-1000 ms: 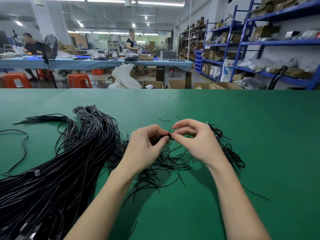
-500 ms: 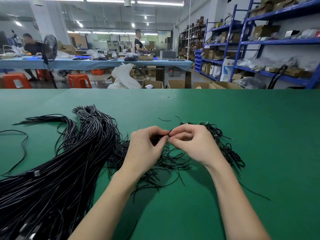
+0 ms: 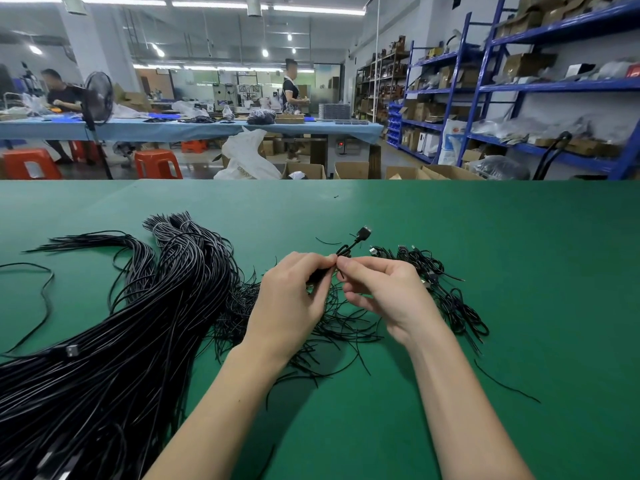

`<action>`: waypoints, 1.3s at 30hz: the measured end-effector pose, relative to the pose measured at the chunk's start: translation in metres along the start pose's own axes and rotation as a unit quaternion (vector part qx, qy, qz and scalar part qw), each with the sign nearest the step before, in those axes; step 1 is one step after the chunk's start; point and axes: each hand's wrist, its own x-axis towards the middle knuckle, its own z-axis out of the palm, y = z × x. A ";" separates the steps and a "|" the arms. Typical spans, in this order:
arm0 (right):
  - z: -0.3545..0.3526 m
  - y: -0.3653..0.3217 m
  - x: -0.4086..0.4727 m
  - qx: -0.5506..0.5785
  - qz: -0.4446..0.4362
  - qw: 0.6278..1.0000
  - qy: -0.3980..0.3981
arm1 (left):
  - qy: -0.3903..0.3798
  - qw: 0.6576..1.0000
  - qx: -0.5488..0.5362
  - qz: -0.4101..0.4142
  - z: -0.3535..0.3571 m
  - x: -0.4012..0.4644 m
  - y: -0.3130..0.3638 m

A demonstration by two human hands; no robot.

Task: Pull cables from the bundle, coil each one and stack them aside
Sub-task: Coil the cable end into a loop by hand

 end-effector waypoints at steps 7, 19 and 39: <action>0.006 0.004 0.007 0.141 0.141 0.980 -0.010 | 0.014 0.992 0.063 0.105 0.004 -0.003 -0.009; 0.012 0.023 0.007 -0.066 -0.076 0.992 0.080 | 0.015 0.999 0.012 -0.035 0.000 -0.004 -0.019; 0.015 0.018 0.004 -0.265 -0.256 0.925 0.088 | -0.010 0.999 -0.043 -0.012 -0.010 0.002 -0.015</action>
